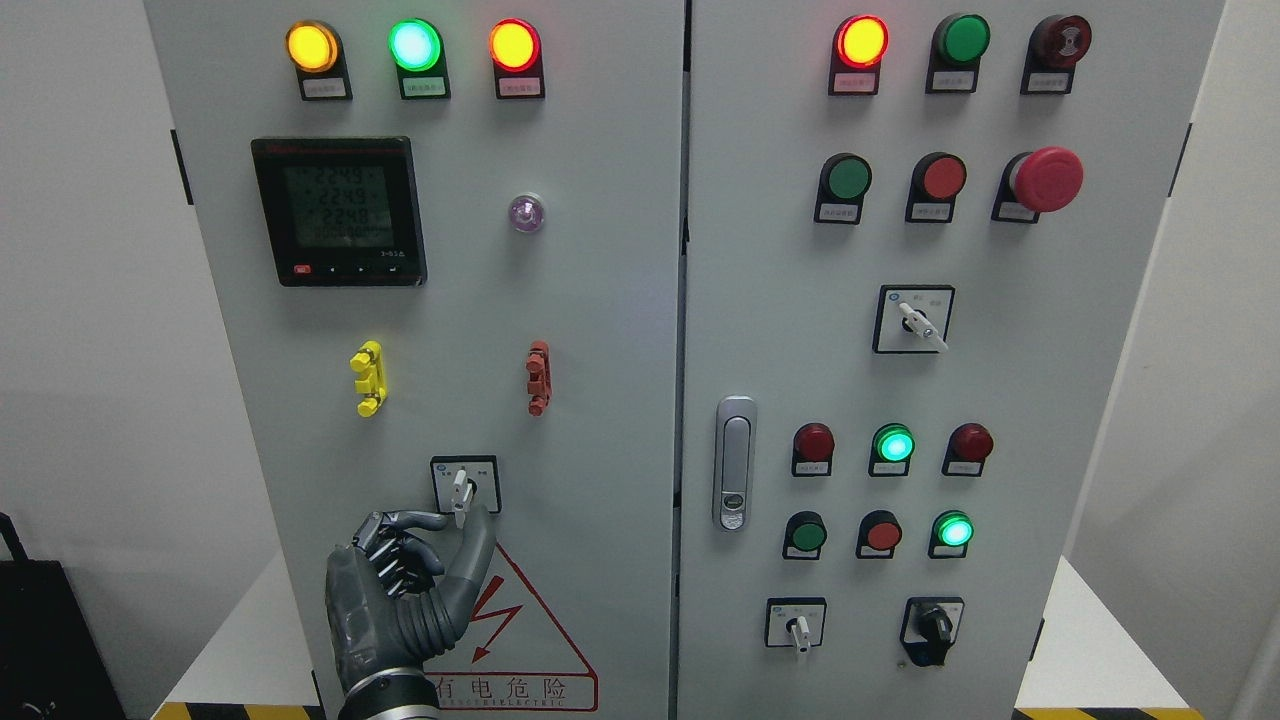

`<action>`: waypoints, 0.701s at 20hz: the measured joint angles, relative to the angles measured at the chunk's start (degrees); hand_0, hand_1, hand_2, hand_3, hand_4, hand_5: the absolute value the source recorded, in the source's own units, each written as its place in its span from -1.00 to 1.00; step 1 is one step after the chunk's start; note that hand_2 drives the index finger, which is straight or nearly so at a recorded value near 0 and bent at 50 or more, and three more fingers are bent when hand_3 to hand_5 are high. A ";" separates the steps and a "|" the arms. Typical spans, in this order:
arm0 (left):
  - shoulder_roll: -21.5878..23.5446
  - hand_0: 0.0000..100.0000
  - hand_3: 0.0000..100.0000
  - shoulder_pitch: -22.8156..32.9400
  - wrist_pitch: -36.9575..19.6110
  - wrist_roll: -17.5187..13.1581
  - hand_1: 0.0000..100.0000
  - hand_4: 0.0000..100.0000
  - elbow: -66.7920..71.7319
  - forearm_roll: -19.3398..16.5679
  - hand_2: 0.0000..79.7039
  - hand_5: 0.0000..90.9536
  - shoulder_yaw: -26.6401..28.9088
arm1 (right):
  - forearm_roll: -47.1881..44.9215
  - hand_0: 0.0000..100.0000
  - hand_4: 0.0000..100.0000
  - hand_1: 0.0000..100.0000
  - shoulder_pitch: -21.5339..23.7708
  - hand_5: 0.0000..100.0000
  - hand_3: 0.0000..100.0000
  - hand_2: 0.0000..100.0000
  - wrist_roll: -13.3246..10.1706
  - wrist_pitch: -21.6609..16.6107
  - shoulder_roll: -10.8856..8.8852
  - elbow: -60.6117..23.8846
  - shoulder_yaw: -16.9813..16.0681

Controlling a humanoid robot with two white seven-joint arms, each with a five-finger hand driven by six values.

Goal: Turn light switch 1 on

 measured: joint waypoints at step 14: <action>-0.22 -0.68 0.95 -1.13 1.64 0.00 0.58 0.93 0.39 0.04 0.49 0.87 0.01 | 0.00 -1.00 -1.00 -1.00 0.00 -1.00 -1.00 -1.00 0.00 0.00 0.00 0.00 0.01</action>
